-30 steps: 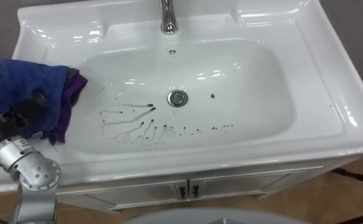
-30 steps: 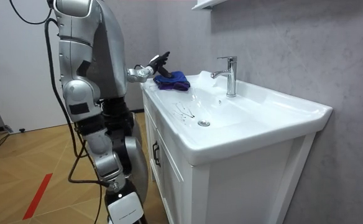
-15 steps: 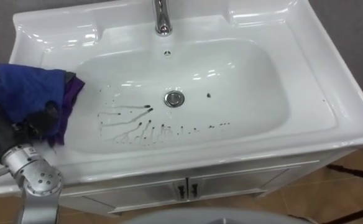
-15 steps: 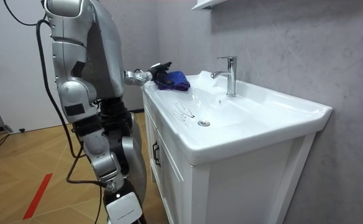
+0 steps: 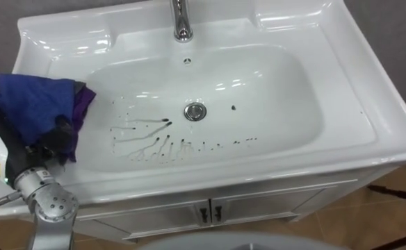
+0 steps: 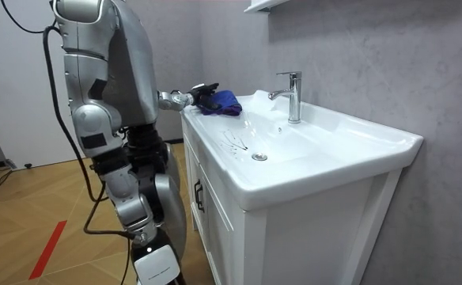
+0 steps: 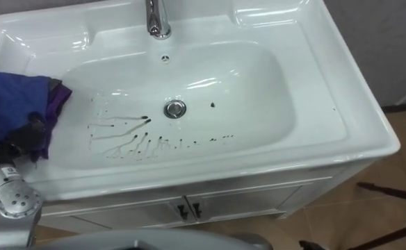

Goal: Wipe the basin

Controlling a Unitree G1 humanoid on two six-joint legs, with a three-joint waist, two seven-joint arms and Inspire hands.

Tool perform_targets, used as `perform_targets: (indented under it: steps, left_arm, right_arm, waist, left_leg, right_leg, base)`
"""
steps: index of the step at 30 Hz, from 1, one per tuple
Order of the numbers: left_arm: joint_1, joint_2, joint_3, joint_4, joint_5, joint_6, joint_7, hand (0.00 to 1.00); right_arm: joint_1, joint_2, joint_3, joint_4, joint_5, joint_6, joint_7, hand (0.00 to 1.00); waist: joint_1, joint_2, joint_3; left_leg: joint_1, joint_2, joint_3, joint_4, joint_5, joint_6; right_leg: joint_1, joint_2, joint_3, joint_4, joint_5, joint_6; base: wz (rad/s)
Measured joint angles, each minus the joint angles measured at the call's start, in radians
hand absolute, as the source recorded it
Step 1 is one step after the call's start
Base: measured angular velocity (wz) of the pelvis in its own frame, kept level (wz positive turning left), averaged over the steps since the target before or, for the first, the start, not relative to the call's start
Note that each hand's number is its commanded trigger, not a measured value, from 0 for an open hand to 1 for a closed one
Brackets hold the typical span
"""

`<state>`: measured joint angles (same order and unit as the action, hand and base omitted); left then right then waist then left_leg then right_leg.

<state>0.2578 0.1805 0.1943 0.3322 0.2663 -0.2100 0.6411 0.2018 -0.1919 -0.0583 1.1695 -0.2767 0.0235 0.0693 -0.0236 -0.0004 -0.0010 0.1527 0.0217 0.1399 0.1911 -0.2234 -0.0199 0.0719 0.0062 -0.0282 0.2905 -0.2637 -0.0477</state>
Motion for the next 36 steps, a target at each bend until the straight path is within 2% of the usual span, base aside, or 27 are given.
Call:
perform_targets:
  steps: [10, 16, 21, 27, 36]
  left_arm:
    - [-0.022, -0.003, -0.035, -0.002, -0.002, 0.0, -0.022, 0.0]
    - [-0.024, -0.005, -0.058, -0.07, -0.001, -0.001, -0.022, 0.0]
    - [-0.035, -0.005, -0.081, -0.099, 0.004, -0.022, -0.01, 0.0]
    - [-0.065, -0.004, -0.102, -0.102, 0.01, -0.022, 0.012, 0.0]
    - [-0.066, -0.004, -0.101, -0.13, 0.011, -0.022, 0.028, 0.0]
  right_arm:
    - [-0.004, 0.006, 0.007, 0.033, 0.003, -0.001, 0.022, 0.0]
    - [-0.005, 0.016, 0.028, 0.033, 0.035, -0.004, 0.016, 0.0]
    - [-0.007, 0.023, 0.029, 0.031, 0.037, -0.02, -0.004, 0.0]
    - [-0.006, 0.024, 0.037, 0.031, 0.037, -0.021, -0.014, 0.0]
    - [-0.006, 0.025, 0.037, 0.031, 0.037, -0.021, -0.035, 0.0]
  waist:
    - [-0.007, -0.005, 0.0028]
    - [-0.009, -0.017, 0.0087]
    - [-0.017, -0.019, 0.0065]
    - [-0.022, -0.011, 0.002]
    - [-0.024, -0.012, 0.0028]
  left_leg:
    - [0.0, 0.0, -0.001, 0.0, 0.0, 0.0]
    - [-0.005, 0.001, -0.001, 0.002, 0.0, 0.0]
    - [-0.023, 0.001, 0.0, 0.008, 0.0, 0.0]
    - [-0.021, 0.002, 0.015, 0.007, 0.0, 0.0]
    - [-0.019, 0.004, 0.019, 0.006, 0.0, 0.0]
  right_leg:
    - [-0.001, -0.001, 0.0, 0.001, 0.005, 0.003]
    - [-0.006, -0.002, 0.002, 0.001, 0.006, 0.003]
    - [-0.021, 0.002, 0.001, 0.001, 0.008, 0.002]
    - [-0.02, 0.006, 0.018, -0.013, 0.012, 0.003]
    - [-0.017, 0.01, 0.026, -0.02, 0.016, 0.002]
  base:
    - [0.0]
    - [0.0]
    - [0.0]
    - [-0.08]
    - [-0.03]
